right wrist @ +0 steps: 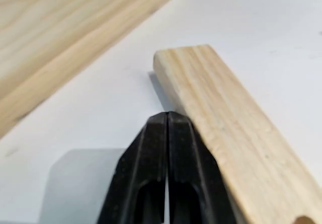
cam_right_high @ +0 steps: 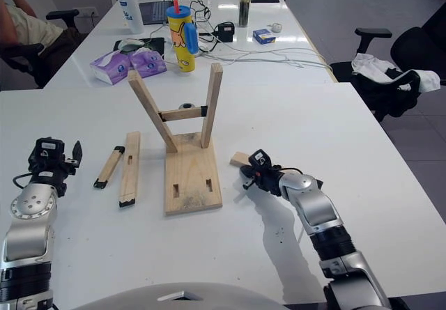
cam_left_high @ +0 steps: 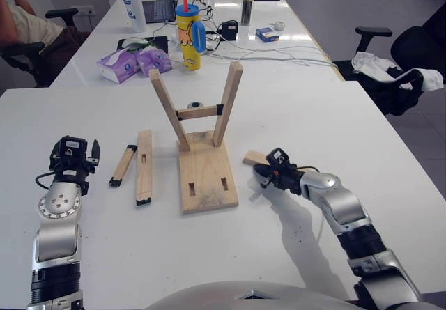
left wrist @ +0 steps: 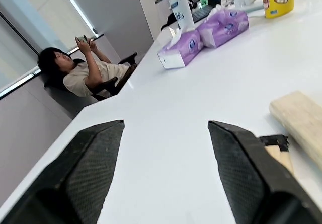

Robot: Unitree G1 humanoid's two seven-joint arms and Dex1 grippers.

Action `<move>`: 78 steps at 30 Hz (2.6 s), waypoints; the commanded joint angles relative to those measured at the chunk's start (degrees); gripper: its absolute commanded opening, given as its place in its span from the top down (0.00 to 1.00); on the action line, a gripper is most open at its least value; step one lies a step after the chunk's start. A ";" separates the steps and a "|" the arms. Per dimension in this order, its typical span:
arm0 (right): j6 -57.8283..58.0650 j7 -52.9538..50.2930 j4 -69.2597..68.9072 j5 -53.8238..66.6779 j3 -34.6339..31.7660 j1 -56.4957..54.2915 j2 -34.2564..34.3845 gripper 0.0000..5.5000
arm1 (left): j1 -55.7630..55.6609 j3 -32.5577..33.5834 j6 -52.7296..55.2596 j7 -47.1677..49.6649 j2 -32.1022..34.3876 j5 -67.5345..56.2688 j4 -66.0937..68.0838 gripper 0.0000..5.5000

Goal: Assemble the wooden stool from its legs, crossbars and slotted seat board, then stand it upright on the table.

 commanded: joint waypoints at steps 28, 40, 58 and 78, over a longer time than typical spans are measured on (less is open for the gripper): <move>-8.16 -20.14 -5.49 6.54 -19.53 -7.10 15.69 1.00 | -5.25 -1.79 12.53 -19.89 2.72 -15.69 18.46 0.43; -5.26 -23.07 -3.39 8.36 -24.23 -9.62 13.23 1.00 | -5.77 -1.94 21.02 -13.66 2.55 -16.22 12.60 0.75; 7.53 -14.18 -20.46 43.75 -26.80 -14.36 16.42 0.64 | -27.62 -12.67 -2.64 -15.90 1.31 -15.97 -12.85 0.76; 14.52 -23.60 -17.56 68.17 -26.28 -17.44 17.31 0.52 | -22.95 -23.78 -6.11 -24.08 -1.82 -16.18 -12.60 0.76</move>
